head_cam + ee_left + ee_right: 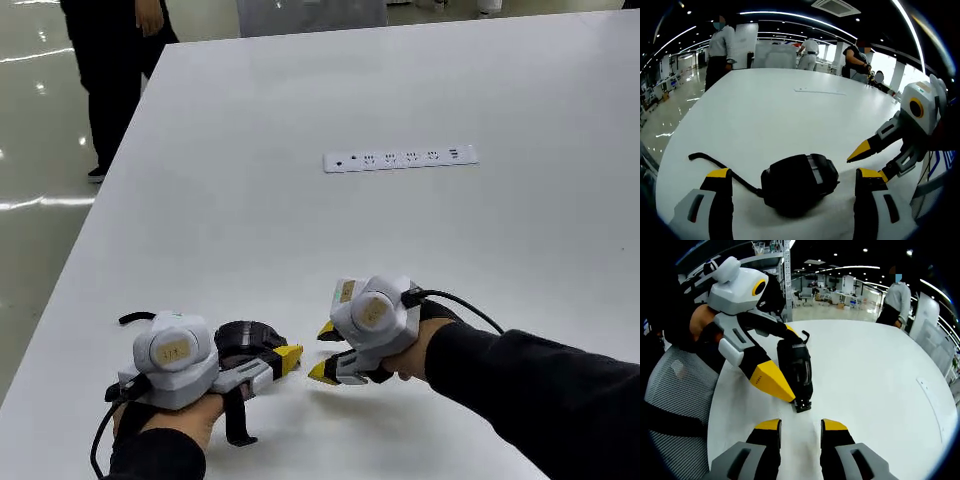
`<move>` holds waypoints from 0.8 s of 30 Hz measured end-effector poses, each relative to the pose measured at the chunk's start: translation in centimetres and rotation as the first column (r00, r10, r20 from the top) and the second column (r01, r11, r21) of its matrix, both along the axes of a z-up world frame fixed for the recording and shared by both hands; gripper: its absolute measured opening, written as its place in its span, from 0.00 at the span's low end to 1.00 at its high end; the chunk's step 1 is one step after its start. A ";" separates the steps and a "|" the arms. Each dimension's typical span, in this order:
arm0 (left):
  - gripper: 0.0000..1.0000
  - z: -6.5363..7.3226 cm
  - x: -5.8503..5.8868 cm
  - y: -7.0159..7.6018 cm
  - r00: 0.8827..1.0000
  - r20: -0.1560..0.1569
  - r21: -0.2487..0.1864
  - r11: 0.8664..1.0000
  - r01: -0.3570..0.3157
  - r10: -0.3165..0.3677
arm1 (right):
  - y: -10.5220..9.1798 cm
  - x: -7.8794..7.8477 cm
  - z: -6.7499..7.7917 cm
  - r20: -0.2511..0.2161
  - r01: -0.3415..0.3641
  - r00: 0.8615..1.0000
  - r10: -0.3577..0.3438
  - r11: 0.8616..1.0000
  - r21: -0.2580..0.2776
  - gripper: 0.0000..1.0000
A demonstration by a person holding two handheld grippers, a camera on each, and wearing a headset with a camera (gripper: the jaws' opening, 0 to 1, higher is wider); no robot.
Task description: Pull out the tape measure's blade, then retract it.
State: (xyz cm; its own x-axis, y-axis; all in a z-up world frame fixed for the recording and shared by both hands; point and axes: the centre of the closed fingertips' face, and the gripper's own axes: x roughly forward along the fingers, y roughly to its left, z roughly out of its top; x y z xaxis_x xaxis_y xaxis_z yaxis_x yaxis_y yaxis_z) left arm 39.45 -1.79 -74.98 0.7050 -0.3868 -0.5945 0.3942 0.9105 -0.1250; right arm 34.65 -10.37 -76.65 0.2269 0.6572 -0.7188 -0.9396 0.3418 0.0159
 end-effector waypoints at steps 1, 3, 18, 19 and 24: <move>0.99 0.1 0.0 -0.1 1.000 0.004 0.001 1.000 0.006 -0.006 | -0.1 0.0 0.2 0.003 0.005 1.000 -0.005 1.000 0.006 0.28; 0.99 0.1 -0.3 -0.3 0.999 -0.016 -0.008 1.000 0.029 -0.029 | -0.4 0.0 0.6 0.005 0.019 1.000 -0.019 1.000 0.014 0.28; 0.99 -1.1 -2.0 1.4 0.985 -0.092 -0.003 0.989 0.145 -0.145 | -4.9 -1.2 2.4 0.001 0.154 0.988 -0.154 0.986 0.061 0.36; 0.99 -1.1 -2.1 1.5 0.985 -0.097 -0.004 0.990 0.144 -0.144 | -5.2 -1.4 2.5 0.000 0.158 0.987 -0.158 0.986 0.058 0.37; 0.99 -0.7 -2.5 2.1 0.981 -0.088 -0.022 0.985 0.170 -0.171 | -7.1 -2.3 3.3 0.006 0.202 0.979 -0.203 0.977 0.073 0.41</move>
State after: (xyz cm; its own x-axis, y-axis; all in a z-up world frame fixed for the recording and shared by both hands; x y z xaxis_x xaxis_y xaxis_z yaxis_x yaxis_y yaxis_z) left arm 36.98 0.28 -75.65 0.5723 -0.5056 -0.6456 0.5302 0.8287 -0.1790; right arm 32.32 -17.49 -73.37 0.3702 0.6461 -0.6675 -0.8512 0.5236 0.0348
